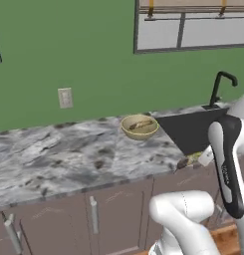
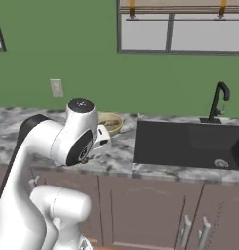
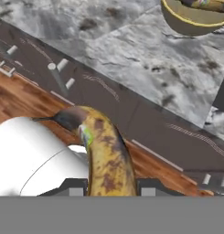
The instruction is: Pick the bananas from the cabinet and place them in one bowl. Pick the carrot from the sink and place it in the other bowl.
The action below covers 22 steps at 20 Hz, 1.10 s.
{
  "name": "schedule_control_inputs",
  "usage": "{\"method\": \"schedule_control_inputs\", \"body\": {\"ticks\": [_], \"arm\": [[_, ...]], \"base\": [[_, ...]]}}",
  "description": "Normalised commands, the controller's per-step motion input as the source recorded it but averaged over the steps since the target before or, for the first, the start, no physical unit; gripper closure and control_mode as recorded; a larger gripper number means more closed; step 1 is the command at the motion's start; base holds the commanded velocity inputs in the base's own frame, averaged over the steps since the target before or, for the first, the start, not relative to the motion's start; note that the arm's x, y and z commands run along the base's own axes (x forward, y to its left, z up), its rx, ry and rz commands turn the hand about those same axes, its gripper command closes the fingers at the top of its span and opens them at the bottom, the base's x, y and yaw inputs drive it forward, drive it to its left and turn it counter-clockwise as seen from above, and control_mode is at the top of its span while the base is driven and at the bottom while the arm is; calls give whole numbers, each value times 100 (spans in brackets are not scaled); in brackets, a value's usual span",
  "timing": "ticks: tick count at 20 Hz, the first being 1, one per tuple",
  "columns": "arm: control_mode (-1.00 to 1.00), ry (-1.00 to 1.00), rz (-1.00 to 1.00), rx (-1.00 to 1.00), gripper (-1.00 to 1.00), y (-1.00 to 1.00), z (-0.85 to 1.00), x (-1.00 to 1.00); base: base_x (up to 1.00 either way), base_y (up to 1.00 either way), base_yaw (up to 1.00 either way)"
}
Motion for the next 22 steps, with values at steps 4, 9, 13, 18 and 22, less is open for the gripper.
{"method": "schedule_control_inputs", "body": {"ticks": [4, 9, 13, 18, 22], "arm": [[100, 0, 0, 0, 100, 0, 0, 0], [-100, 2, -8, 1, 100, 19, -19, 80], [-100, 7, -11, 4, 100, 4, -3, 100], [-100, 13, -15, 0, 100, -2, -2, 91], [-100, 16, -18, -1, 100, -7, -3, 84]], "base": [[100, 54, -11], [20, 8, -2], [0, 0, 0], [0, 0, 0], [0, 0, 0]]}}
